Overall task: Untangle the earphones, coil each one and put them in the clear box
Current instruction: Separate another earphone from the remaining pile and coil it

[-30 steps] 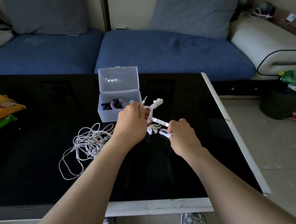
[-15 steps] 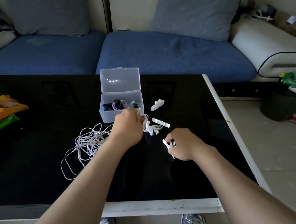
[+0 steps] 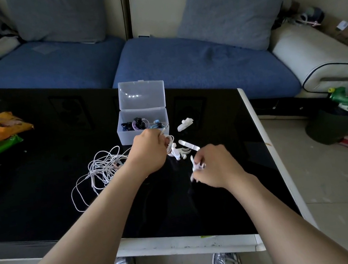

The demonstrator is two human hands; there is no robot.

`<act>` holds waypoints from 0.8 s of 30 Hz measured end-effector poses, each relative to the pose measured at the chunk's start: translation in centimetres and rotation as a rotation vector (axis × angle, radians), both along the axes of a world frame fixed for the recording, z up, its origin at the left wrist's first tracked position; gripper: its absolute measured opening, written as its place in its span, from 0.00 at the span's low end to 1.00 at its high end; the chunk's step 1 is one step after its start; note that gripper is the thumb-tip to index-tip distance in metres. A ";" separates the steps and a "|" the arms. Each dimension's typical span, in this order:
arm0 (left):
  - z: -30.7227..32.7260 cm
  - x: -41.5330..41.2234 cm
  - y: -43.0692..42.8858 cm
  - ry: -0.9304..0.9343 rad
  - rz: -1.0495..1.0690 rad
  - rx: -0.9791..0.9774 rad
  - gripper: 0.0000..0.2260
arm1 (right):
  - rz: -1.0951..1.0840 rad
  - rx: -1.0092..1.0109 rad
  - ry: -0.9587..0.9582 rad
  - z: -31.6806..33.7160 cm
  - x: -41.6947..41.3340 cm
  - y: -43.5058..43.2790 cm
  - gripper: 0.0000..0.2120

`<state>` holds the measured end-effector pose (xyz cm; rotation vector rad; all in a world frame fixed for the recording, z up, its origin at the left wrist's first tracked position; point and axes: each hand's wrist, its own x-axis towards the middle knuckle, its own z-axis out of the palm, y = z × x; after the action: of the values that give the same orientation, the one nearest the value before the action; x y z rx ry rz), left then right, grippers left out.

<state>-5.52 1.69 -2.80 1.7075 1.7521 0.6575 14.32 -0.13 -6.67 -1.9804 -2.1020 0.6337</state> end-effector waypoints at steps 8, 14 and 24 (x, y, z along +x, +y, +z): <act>0.0 -0.3 0.2 -0.131 0.001 -0.027 0.15 | -0.096 0.439 0.498 3.8 -1.1 0.1 0.08; 0.2 0.0 0.0 -0.037 -0.018 0.048 0.17 | -0.040 0.351 0.677 4.4 -1.9 -0.3 0.13; 0.1 0.0 0.2 -0.390 -0.047 -0.091 0.14 | 0.079 0.691 0.316 4.0 -2.5 -0.5 0.13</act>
<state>-5.55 1.93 -2.68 1.4400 1.4418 0.8143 11.80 -0.67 -2.71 -1.3279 -1.8626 0.1656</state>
